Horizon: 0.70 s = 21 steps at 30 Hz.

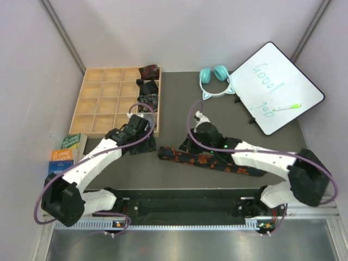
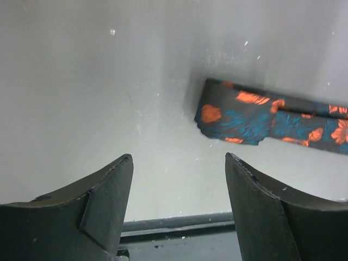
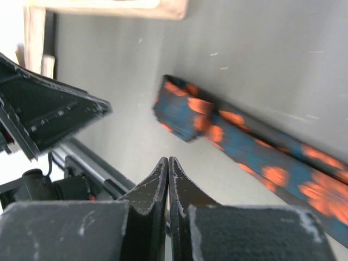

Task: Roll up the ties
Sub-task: Roll the tie at the center of the board.

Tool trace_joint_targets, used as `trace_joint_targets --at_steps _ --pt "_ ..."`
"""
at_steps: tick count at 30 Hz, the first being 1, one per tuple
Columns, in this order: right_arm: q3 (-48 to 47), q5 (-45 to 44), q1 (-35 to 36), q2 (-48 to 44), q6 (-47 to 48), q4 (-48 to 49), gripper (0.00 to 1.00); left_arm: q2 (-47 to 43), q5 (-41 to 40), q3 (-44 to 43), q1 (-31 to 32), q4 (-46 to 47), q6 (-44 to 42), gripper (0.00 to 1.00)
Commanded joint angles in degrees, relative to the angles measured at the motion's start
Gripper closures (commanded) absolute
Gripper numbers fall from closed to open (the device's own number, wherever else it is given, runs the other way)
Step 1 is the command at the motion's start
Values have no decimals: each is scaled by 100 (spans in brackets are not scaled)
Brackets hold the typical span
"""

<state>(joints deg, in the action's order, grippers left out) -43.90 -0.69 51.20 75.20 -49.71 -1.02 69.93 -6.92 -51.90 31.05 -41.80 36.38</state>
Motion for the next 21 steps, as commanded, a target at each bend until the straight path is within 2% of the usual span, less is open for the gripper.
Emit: trace_joint_targets --at_steps 1,6,13,21 --pt "-988 429 189 1004 -65 -127 100 -392 1165 505 -546 664 -272 28" --pt "-1472 596 206 1708 -223 -188 95 -559 1807 786 -986 936 -351 30" --pt "-1692 623 189 2130 -214 -162 100 -560 2439 1041 -1224 1498 -263 32" --pt "-1613 561 197 2403 -179 -65 100 -366 2608 1314 -1233 1947 -210 30"
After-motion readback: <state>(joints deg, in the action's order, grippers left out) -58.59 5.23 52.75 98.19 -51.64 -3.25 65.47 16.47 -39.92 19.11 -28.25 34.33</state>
